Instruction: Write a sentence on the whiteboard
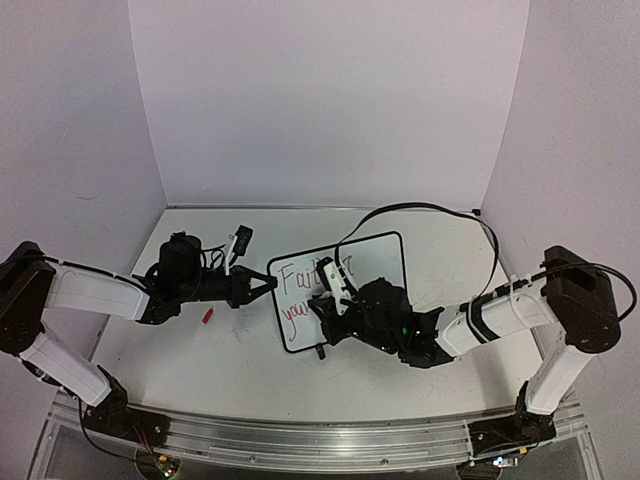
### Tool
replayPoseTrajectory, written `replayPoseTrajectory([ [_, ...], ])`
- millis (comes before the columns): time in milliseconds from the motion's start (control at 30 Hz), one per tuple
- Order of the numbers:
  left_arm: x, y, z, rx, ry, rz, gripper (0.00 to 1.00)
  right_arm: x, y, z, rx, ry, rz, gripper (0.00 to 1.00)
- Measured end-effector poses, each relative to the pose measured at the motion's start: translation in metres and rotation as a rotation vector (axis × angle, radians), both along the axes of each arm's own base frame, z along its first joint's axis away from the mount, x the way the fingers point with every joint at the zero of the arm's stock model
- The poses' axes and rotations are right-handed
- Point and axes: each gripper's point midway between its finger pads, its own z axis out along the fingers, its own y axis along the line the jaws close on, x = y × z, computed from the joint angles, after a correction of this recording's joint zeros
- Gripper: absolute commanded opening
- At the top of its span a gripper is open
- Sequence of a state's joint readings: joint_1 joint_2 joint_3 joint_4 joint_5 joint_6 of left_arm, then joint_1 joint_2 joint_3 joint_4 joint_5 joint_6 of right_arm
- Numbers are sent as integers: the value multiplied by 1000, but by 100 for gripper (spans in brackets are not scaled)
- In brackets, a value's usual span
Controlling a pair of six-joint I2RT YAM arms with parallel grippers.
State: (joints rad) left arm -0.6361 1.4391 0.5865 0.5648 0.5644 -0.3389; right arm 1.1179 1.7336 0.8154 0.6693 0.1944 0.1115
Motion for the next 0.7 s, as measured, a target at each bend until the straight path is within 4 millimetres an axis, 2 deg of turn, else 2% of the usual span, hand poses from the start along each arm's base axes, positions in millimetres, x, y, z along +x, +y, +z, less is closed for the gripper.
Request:
replayPoseTrajectory([
  [700,0,0,0,0,0,0,0,0,0,-2,13,21,-5,0],
])
